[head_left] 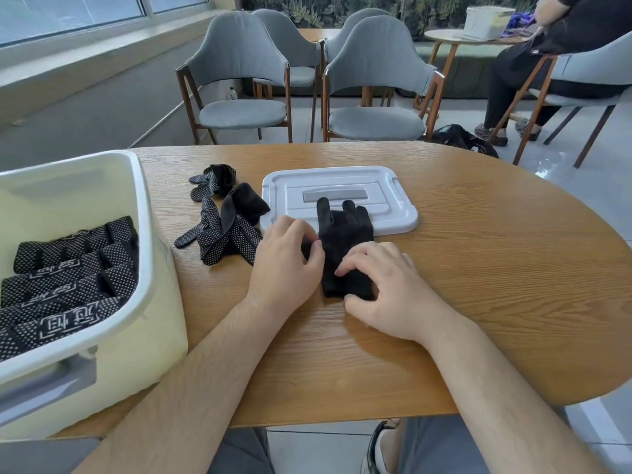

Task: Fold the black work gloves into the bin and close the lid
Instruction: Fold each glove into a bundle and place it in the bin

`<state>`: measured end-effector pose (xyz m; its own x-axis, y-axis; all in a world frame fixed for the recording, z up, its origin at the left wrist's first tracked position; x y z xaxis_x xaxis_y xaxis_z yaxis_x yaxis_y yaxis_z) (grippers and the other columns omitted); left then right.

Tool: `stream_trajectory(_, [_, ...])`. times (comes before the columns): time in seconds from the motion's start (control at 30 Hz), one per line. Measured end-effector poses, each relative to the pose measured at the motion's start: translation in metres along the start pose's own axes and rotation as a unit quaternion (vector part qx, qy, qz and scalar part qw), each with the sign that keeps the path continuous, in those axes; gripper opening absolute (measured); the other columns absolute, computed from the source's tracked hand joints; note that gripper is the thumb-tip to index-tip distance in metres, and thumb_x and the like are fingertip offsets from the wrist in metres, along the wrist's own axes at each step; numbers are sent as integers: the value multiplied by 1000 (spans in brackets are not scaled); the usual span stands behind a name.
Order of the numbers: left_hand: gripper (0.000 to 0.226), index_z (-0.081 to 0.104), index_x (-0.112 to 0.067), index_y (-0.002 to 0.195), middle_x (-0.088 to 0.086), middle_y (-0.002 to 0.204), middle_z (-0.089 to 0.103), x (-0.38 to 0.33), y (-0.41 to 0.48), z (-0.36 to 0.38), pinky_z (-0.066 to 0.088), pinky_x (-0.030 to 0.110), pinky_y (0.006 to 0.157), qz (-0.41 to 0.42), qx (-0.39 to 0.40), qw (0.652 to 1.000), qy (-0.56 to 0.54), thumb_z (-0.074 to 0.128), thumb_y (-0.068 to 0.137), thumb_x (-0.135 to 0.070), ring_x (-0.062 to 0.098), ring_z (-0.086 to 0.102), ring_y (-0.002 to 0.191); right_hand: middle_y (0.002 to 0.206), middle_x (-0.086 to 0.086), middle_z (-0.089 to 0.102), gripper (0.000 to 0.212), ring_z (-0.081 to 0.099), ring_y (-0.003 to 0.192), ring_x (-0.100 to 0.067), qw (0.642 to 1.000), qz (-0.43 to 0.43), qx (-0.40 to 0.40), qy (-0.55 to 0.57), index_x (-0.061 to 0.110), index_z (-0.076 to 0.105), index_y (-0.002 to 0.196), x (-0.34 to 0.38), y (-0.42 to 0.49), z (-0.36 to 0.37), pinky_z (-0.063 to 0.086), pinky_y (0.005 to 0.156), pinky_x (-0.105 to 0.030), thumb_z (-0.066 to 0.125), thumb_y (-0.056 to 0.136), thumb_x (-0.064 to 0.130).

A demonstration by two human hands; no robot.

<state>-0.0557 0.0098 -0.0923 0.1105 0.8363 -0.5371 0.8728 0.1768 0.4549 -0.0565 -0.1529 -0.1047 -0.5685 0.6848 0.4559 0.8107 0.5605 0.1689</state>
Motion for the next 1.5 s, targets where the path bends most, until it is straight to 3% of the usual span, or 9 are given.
stream_trajectory(0.17, [21,66,-21,112,-9,110,65,3,-1,6,36,34,98,-18,30,999,35,56,97,-32,15,56,110,128,26,47,24,31,131,-1,999,17,-29,-11,40,63,116,-3,6,-1,14,102,-23,62,92,38])
stream_trajectory(0.3, [28,64,-24,120,-11,118,65,3,3,13,30,34,104,-18,49,998,42,54,98,-37,11,54,119,156,15,40,28,20,151,-6,999,45,-2,9,39,59,121,-10,19,3,12,121,-35,59,93,38])
stream_trajectory(0.43, [36,60,-25,132,-11,148,52,4,9,27,21,34,116,-17,97,993,57,51,100,-39,10,36,144,164,7,32,26,14,156,-10,999,52,17,6,39,54,121,-16,35,5,7,126,-38,56,95,40])
stream_trajectory(0.7, [18,68,-25,84,-18,95,63,-7,6,-5,30,32,91,47,-19,998,-42,55,94,-32,8,52,102,143,9,55,22,40,140,-14,996,-30,-70,-42,30,73,107,12,2,-8,32,115,-37,57,94,37])
stream_trajectory(0.87, [16,73,-27,85,-20,95,68,-15,2,1,35,32,90,82,17,995,-51,59,92,-32,4,58,101,120,20,62,23,51,117,-1,999,-37,-31,-14,33,74,98,36,-33,-6,40,100,-24,53,89,38])
stream_trajectory(1.07, [8,73,-29,92,-19,104,67,-11,2,13,27,26,88,87,40,995,18,65,92,-29,6,56,109,114,27,62,30,50,115,2,999,-30,18,-10,36,74,92,41,-44,-10,42,99,-22,51,86,54])
stream_trajectory(1.17, [7,71,-23,90,-10,103,64,-1,5,-2,29,33,89,28,-46,995,80,65,90,-26,19,54,109,114,27,61,36,49,116,2,998,-15,53,28,38,70,102,42,-30,-14,41,99,-21,49,89,64])
stream_trajectory(1.27, [14,65,-18,102,0,113,57,20,8,-25,30,40,99,-67,-126,981,129,62,90,-23,27,45,116,105,21,63,22,55,104,-2,999,8,18,46,36,67,105,44,9,-15,50,91,-31,49,99,47])
stream_trajectory(1.5, [40,53,-15,133,10,151,40,70,9,-42,16,50,117,-248,-135,953,109,53,93,-18,32,27,145,124,-5,63,31,59,113,-25,999,10,-28,45,20,61,132,66,123,33,51,96,-46,49,104,21])
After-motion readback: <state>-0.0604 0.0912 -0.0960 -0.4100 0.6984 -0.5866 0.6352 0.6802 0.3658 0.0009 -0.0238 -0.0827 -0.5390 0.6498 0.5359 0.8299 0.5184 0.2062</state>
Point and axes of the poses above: each hand's wrist, its own y-axis towards the middle knuckle, its own z-axis out of the palm, x = y × z, the point moved 8 cm from there along y, towards the middle knuckle
